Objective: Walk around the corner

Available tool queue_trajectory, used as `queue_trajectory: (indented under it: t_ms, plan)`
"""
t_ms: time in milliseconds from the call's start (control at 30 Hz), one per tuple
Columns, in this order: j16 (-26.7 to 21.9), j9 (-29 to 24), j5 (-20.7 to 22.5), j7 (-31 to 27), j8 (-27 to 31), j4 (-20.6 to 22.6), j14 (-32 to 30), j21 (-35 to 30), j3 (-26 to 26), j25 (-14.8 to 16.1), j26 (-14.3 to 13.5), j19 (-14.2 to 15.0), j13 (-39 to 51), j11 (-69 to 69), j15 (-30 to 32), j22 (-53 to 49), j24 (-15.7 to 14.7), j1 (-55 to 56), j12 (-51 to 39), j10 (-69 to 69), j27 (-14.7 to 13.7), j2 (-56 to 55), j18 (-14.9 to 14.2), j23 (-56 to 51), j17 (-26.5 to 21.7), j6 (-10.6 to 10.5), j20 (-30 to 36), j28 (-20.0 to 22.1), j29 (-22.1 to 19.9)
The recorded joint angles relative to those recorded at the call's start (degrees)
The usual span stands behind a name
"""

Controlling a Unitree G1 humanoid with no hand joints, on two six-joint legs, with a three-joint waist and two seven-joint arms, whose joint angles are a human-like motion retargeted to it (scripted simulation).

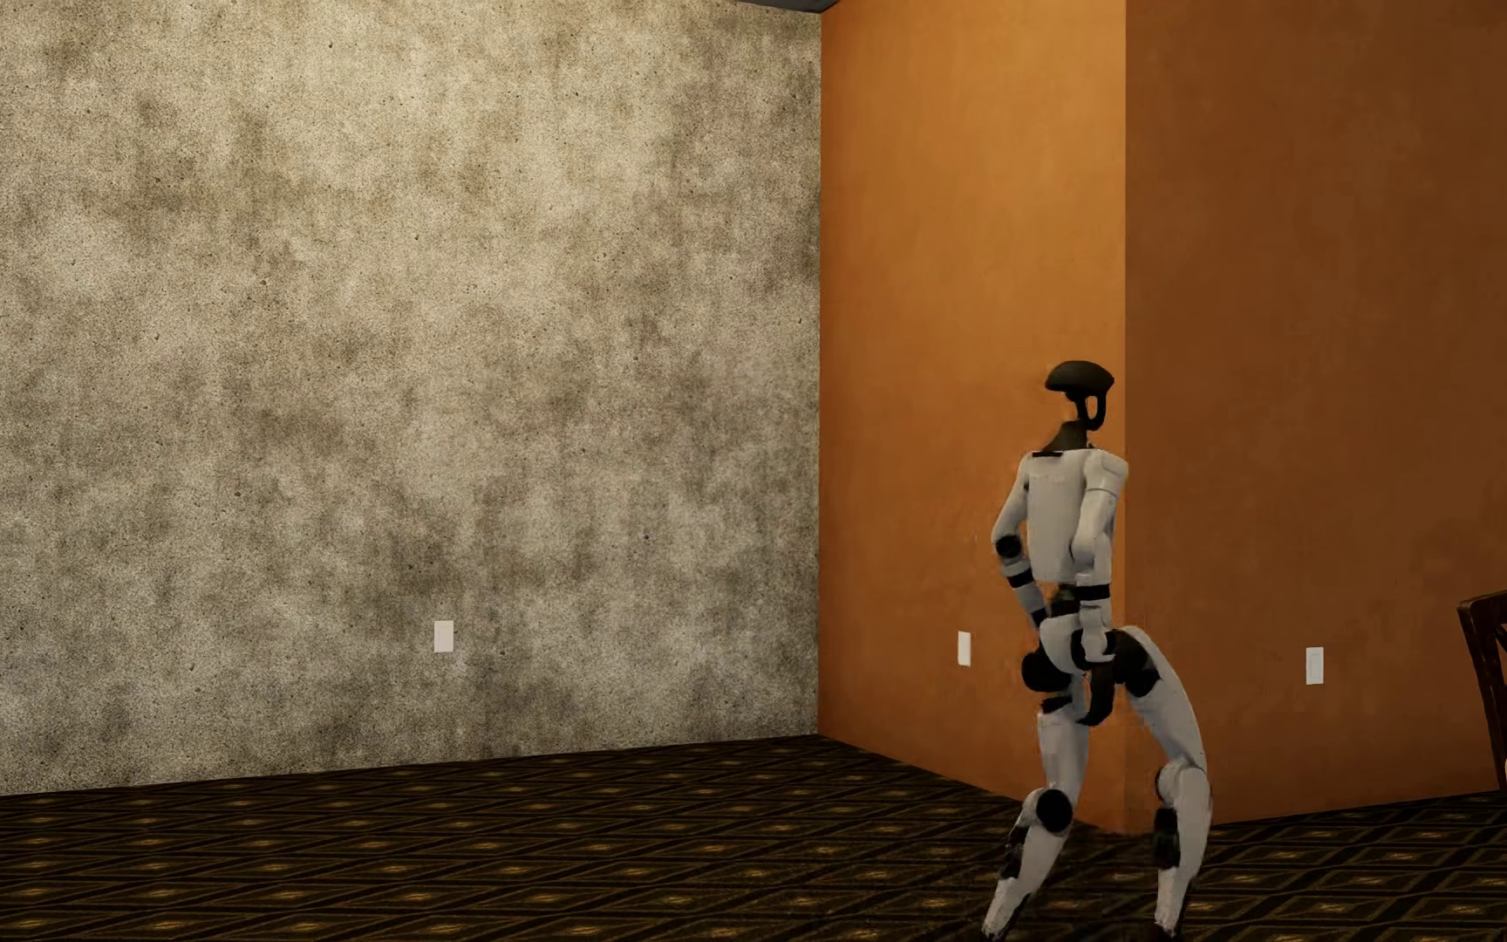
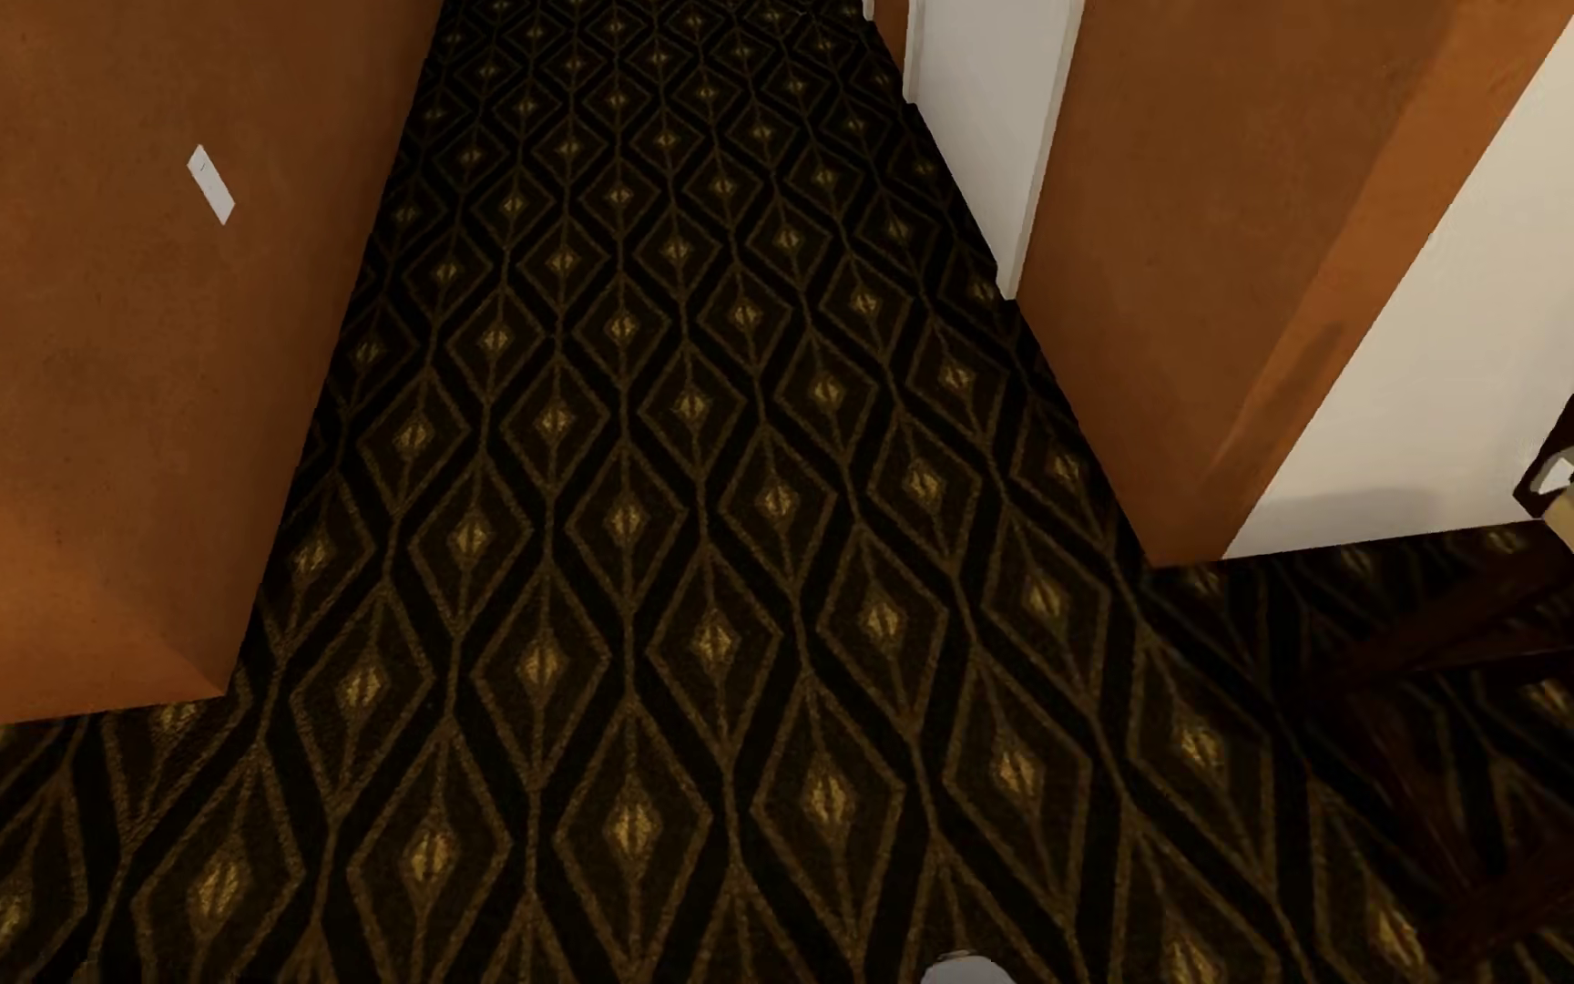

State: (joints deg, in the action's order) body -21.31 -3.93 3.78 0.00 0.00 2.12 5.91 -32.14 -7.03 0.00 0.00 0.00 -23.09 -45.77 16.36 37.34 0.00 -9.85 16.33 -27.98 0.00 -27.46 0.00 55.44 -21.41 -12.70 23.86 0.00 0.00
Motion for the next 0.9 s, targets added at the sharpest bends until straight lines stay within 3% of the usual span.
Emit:
queue_trajectory:
  t_ms: [33,100,133,167,200,233,267,333,367,400,467,533,600,667,733,767,833,867,900]
  plan:
    - [-0.97,0.50,-1.16,0.00,0.00,-1.32,-2.22,-0.48,-0.30,0.00,0.00,0.00,-1.44,10.52,-7.19,-3.46,0.00,-4.38,-1.06,0.57,0.00,-1.70,0.00,-1.00,0.46,1.29,-0.16,0.00,0.00]
    - [-2.38,1.80,-3.92,0.00,0.00,-5.34,-7.62,0.06,-2.87,0.00,0.00,0.00,-1.39,19.86,-30.47,-9.68,0.00,-7.61,-1.64,-0.09,0.00,-6.12,0.00,-0.16,1.52,2.59,-2.20,0.00,0.00]
    - [-2.30,1.31,-4.36,0.00,0.00,-7.91,-12.83,0.77,-4.72,0.00,0.00,0.00,-1.26,19.06,-32.03,-10.40,0.00,-9.76,-1.73,-1.12,0.00,-7.20,0.00,-0.65,1.21,2.49,-3.03,0.00,0.00]
    - [-1.66,1.87,-3.46,0.00,0.00,-9.37,-18.77,0.93,-5.02,0.00,0.00,0.00,-0.62,16.69,-25.13,-8.90,0.00,-11.17,-1.18,-2.58,0.00,-9.00,0.00,-0.07,0.72,2.04,-3.32,0.00,0.00]
    - [-0.89,3.42,-1.31,0.00,0.00,-10.78,-27.32,0.98,-3.91,0.00,0.00,0.00,0.34,13.11,-12.96,-6.22,0.00,-10.29,0.03,-6.66,0.00,-11.18,0.00,0.59,0.24,1.27,-3.52,0.00,0.00]
    - [0.11,4.55,1.19,0.00,0.00,-11.69,-35.34,1.48,-2.09,0.00,0.00,0.00,1.45,6.75,-4.85,-1.70,0.00,-6.48,0.99,-14.54,0.00,-12.76,0.00,1.68,-0.01,0.29,-3.23,0.00,0.00]
    - [0.72,2.96,3.95,0.00,0.00,-12.15,-33.35,1.47,-0.35,0.00,0.00,0.00,3.31,1.31,-4.90,2.81,0.00,-1.74,1.19,-25.89,0.00,-10.18,0.00,2.18,-0.70,-0.57,-2.22,0.00,0.00]
    - [0.84,-0.28,7.87,0.00,0.00,-10.54,-5.41,2.87,3.91,0.00,0.00,0.00,8.12,4.44,-9.20,9.95,0.00,11.27,0.49,-47.46,0.00,3.82,0.00,1.72,-1.70,0.19,1.74,0.00,0.00]
    - [0.39,-0.30,7.86,0.00,0.00,-9.02,4.95,2.63,7.03,0.00,0.00,0.00,10.36,7.99,-13.16,11.60,0.00,18.56,1.60,-51.10,0.00,10.95,0.00,0.86,-2.18,1.82,2.39,0.00,0.00]
    - [-0.52,-2.06,6.86,0.00,0.00,-7.68,10.21,2.21,10.72,0.00,0.00,0.00,11.01,12.45,-17.55,12.95,0.00,22.12,2.75,-47.87,0.00,20.52,0.00,-4.12,-3.85,3.32,3.62,0.00,0.00]
    - [-2.01,-2.16,4.81,0.00,0.00,-7.51,11.12,5.82,17.36,0.00,0.00,0.00,14.59,19.74,-26.81,14.91,0.00,31.10,5.58,-33.05,0.00,33.38,0.00,-8.00,-4.64,5.63,2.14,0.00,0.00]
    - [-2.83,-1.36,3.16,0.00,0.00,-9.04,7.04,8.12,22.34,0.00,0.00,0.00,19.92,23.20,-34.84,16.94,0.00,36.19,6.80,-10.57,0.00,41.93,0.00,-12.13,-5.71,6.42,0.54,0.00,0.00]
    - [-3.29,-0.07,1.85,0.00,0.00,-11.47,8.16,9.90,25.80,0.00,0.00,0.00,23.95,22.49,-37.16,18.78,0.00,40.21,8.06,0.83,0.00,47.44,0.00,-15.17,-6.58,6.46,-1.06,0.00,0.00]
    - [-3.39,-0.67,-2.50,0.00,0.00,-11.68,7.15,12.15,29.13,0.00,0.00,0.00,23.49,17.04,-30.89,20.98,0.00,42.24,9.32,-8.79,0.00,52.15,0.00,-17.77,-5.68,7.88,-1.29,0.00,0.00]
    - [-2.80,0.90,-5.20,0.00,0.00,-8.28,2.01,12.52,27.57,0.00,0.00,0.00,19.91,-1.31,-10.37,25.15,0.00,43.41,9.27,-21.58,0.00,47.20,0.00,-16.13,-2.41,11.03,0.24,0.00,0.00]
    - [-2.42,-1.12,-5.76,0.00,0.00,-4.49,4.45,11.79,25.27,0.00,0.00,0.00,17.56,-15.03,-2.24,24.86,0.00,38.12,8.59,-22.66,0.00,42.74,0.00,-15.47,-1.86,11.90,-0.45,0.00,0.00]
    - [-0.92,-2.67,-3.52,0.00,0.00,-1.50,7.73,5.41,19.80,0.00,0.00,0.00,15.96,-34.80,-10.68,20.95,0.00,27.28,7.20,-18.98,0.00,29.56,0.00,-9.79,-0.05,11.52,-1.22,0.00,0.00]
    - [0.16,-2.24,-0.32,0.00,0.00,-2.39,7.83,7.89,16.18,0.00,0.00,0.00,12.97,-35.25,-12.56,17.13,0.00,21.48,6.64,-14.96,0.00,22.52,0.00,-7.47,1.65,9.58,-2.51,0.00,0.00]
    - [0.56,-2.46,0.98,0.00,0.00,-2.20,7.82,6.03,12.19,0.00,0.00,0.00,10.33,-29.28,-10.47,12.75,0.00,15.05,6.22,-10.42,0.00,17.27,0.00,-5.29,1.83,8.71,-3.72,0.00,0.00]
